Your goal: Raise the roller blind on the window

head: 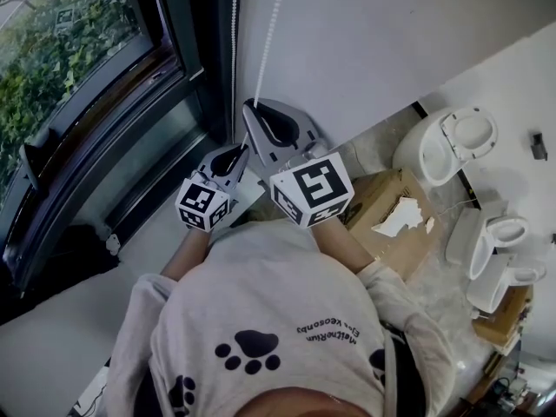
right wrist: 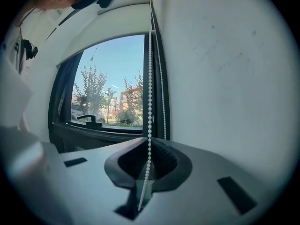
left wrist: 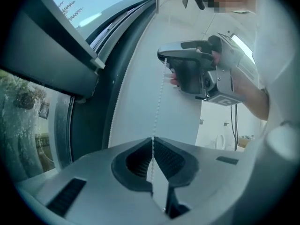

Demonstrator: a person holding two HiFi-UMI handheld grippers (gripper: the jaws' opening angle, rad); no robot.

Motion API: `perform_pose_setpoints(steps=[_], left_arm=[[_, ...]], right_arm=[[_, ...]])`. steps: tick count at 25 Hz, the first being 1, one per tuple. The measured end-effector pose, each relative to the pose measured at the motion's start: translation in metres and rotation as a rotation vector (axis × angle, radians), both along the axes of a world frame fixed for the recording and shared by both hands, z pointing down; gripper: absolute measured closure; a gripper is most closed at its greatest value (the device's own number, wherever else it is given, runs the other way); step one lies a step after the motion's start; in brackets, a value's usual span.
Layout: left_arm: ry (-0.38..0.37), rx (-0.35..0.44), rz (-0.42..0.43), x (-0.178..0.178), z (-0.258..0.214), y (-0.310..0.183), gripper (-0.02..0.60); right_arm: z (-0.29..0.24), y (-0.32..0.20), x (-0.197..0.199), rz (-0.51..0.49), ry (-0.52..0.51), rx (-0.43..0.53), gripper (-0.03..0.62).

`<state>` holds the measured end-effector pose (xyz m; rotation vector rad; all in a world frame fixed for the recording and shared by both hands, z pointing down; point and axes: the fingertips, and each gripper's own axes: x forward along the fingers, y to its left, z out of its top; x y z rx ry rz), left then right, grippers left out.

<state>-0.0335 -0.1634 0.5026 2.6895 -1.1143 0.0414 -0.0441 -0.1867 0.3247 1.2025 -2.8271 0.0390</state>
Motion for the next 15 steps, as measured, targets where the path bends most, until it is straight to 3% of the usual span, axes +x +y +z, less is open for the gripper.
perform_pose_setpoints(steps=[8, 15], left_arm=[[-0.02, -0.072, 0.0, -0.001, 0.039, 0.006, 0.56], [-0.05, -0.071, 0.008, -0.002, 0.043, 0.008, 0.56]], right_arm=[[0.041, -0.002, 0.001, 0.009, 0.002, -0.053, 0.572], [0.046, -0.004, 0.0, 0.013, -0.006, -0.057, 0.574]])
